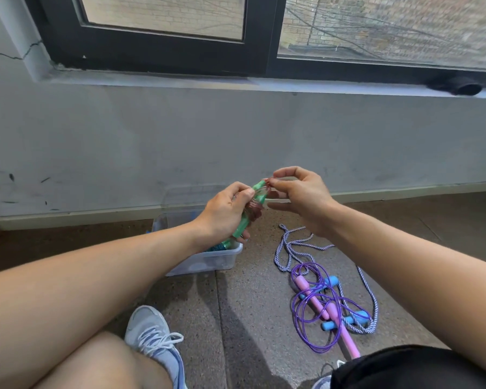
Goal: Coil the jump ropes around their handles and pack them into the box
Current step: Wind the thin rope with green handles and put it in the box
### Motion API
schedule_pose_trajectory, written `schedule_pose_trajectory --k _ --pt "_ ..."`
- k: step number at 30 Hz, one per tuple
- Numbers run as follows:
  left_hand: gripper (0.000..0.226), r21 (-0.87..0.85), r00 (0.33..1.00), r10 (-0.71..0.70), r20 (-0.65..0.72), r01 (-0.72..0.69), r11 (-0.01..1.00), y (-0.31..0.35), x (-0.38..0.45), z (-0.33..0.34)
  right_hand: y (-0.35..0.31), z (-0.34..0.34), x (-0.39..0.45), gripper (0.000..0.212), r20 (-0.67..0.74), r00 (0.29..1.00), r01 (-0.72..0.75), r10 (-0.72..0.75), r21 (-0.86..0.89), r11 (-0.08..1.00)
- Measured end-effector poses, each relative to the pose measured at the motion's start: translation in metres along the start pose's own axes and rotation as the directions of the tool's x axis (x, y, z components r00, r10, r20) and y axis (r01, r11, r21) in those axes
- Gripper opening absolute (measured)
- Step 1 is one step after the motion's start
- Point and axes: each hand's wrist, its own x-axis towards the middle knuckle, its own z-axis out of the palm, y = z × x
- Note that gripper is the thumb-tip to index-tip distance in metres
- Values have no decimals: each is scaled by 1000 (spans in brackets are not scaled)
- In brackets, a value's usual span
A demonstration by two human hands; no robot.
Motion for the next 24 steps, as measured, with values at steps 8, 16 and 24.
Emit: schedule_pose_trajectory --k 8,16,24 --pt "22 -236 978 -200 -51 183 954 -11 7 -9 9 1 3 35 79 997 -19 23 -48 999" --pt "33 -322 950 -278 -143 221 920 -16 13 -20 35 15 -2 41 151 971 -122 185 -352 928" --pt "37 -354 957 -256 -140 193 915 -18 13 -22 46 33 -8 35 290 914 -177 283 -342 923"
